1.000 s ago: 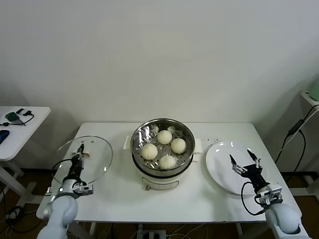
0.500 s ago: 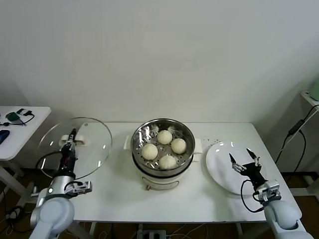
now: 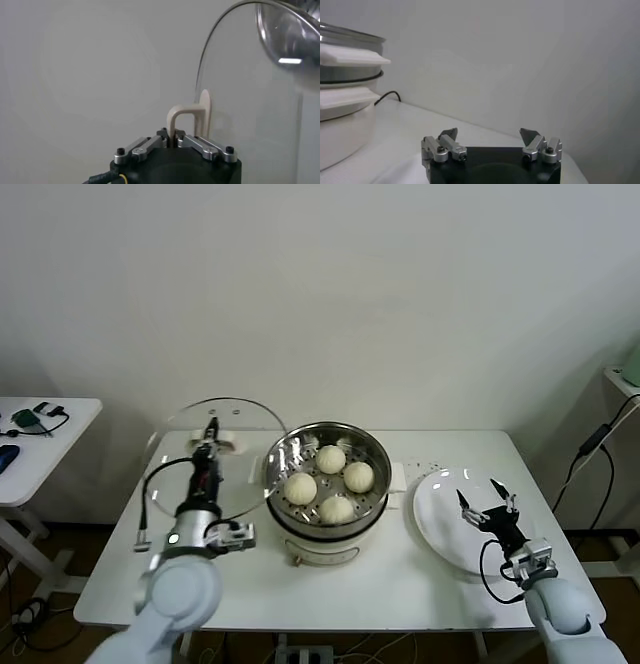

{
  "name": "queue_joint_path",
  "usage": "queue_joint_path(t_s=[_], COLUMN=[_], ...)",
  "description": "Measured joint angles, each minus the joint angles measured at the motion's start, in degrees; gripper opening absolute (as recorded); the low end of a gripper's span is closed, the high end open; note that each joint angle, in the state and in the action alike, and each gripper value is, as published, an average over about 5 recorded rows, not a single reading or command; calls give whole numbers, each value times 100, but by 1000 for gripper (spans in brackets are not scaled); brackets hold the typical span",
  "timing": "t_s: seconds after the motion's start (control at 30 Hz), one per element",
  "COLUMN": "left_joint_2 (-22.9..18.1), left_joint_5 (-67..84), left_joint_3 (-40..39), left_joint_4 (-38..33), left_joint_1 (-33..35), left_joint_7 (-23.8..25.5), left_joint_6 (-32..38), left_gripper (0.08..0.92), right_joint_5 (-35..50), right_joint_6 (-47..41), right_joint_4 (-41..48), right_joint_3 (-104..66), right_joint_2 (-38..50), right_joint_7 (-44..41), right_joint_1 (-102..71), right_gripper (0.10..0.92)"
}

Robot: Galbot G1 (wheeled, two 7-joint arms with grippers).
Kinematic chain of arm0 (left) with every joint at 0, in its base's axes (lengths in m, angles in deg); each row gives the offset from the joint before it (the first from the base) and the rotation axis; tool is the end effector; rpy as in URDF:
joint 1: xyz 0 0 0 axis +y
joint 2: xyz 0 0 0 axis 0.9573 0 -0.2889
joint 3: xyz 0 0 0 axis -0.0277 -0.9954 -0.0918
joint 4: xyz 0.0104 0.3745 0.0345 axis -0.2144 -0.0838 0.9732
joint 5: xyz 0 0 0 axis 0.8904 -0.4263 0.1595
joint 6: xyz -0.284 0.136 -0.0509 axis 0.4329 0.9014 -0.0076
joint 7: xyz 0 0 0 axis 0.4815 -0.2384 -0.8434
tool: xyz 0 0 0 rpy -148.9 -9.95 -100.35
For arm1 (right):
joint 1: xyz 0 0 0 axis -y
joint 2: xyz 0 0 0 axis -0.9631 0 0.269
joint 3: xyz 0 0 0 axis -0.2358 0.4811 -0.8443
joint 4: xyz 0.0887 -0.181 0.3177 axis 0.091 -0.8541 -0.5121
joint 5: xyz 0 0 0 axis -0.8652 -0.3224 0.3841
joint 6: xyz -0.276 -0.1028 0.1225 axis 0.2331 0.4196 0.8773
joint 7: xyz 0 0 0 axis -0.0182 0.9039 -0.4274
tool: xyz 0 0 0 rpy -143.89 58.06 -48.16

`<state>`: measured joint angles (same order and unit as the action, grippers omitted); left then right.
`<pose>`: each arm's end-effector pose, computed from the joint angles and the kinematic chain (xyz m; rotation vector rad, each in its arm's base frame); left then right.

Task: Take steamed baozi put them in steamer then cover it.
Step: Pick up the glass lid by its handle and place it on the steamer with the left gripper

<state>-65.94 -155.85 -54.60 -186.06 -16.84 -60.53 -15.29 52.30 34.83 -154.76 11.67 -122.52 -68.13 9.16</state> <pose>0.2527 0.0053 -0.2532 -0.2283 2.1570 2.2331 0.2710 -0.2120 -0.4044 0.2489 -2.9788 0.3728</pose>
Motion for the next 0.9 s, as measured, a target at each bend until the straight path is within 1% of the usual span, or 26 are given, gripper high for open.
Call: queue_joint_path(t_s=[0.1, 0.23, 0.43, 0.57, 0.7, 0.9], left_joint_2=[-275, -764, -1566, -2024, -2358, -2659], left_joint_5=[-229, -552, -965, -1170, -1326, -1467], left_joint_3=[-350, -669, -971, -1135, -1236, -1309], left_joint_4=[140, 394, 844, 1134, 1409, 1784], left_joint_1=[-285, -536, -755, -827, -874, -932], left_joint_7=[266, 513, 682, 715, 726, 723], left_joint_6=[-151, -298, -366, -366, -364, -364], left_gripper=[150, 150, 150, 150, 150, 150], right_joint_5=[-46, -108, -174, -208, -231, -268], right_joint_6=[22, 49, 78, 105, 130, 149], right_joint_4=[49, 95, 108, 114, 117, 136], right_joint_3=[-15, -36, -85, -135, -194, -239], right_joint_2=[-3, -30, -62, -65, -65, -79], right_joint_7=[0, 0, -1, -10, -24, -40], right_joint_1=[9, 12, -16, -50, -84, -92], right_gripper=[823, 823, 823, 823, 823, 823])
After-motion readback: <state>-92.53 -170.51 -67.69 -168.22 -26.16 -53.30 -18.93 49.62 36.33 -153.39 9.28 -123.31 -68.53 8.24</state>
